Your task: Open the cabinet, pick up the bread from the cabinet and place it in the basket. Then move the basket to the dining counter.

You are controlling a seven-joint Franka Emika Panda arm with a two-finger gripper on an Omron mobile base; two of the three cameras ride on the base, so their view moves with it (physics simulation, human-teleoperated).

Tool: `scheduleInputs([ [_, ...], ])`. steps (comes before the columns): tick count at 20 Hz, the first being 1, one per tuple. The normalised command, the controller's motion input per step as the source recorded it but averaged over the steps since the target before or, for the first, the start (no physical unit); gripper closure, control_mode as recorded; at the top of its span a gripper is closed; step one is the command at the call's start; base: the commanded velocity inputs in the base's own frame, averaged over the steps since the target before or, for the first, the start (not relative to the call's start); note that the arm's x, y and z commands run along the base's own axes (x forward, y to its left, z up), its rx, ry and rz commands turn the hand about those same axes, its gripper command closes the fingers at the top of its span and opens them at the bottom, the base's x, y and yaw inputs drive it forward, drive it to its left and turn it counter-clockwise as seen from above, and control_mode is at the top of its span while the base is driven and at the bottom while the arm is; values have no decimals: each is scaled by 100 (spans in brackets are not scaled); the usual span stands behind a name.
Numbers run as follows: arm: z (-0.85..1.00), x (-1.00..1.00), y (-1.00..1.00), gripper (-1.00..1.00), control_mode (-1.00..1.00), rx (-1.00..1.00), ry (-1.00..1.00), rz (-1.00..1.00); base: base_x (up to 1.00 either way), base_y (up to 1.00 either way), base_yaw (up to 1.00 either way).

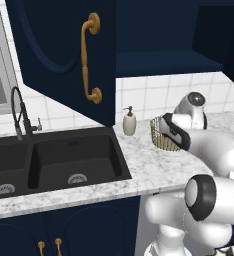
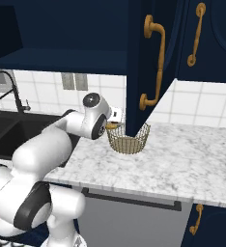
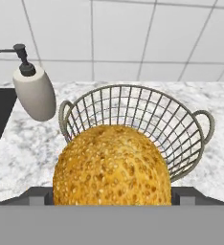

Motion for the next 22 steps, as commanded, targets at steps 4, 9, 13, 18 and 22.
scheduleInputs([
  [4, -38, 22, -19, 100, -100, 0, 6, -3, 0, 0, 0],
  [9, -32, 30, -11, 100, -100, 0, 1, 0, 0, 0, 0],
  [13, -36, 41, -4, -100, -100, 0, 1, 0, 0, 0, 0],
  [18, -22, 65, -27, -100, -100, 0, 1, 0, 0, 0, 0],
  [22, -13, 68, -42, -100, -100, 0, 1, 0, 0, 0, 0],
])
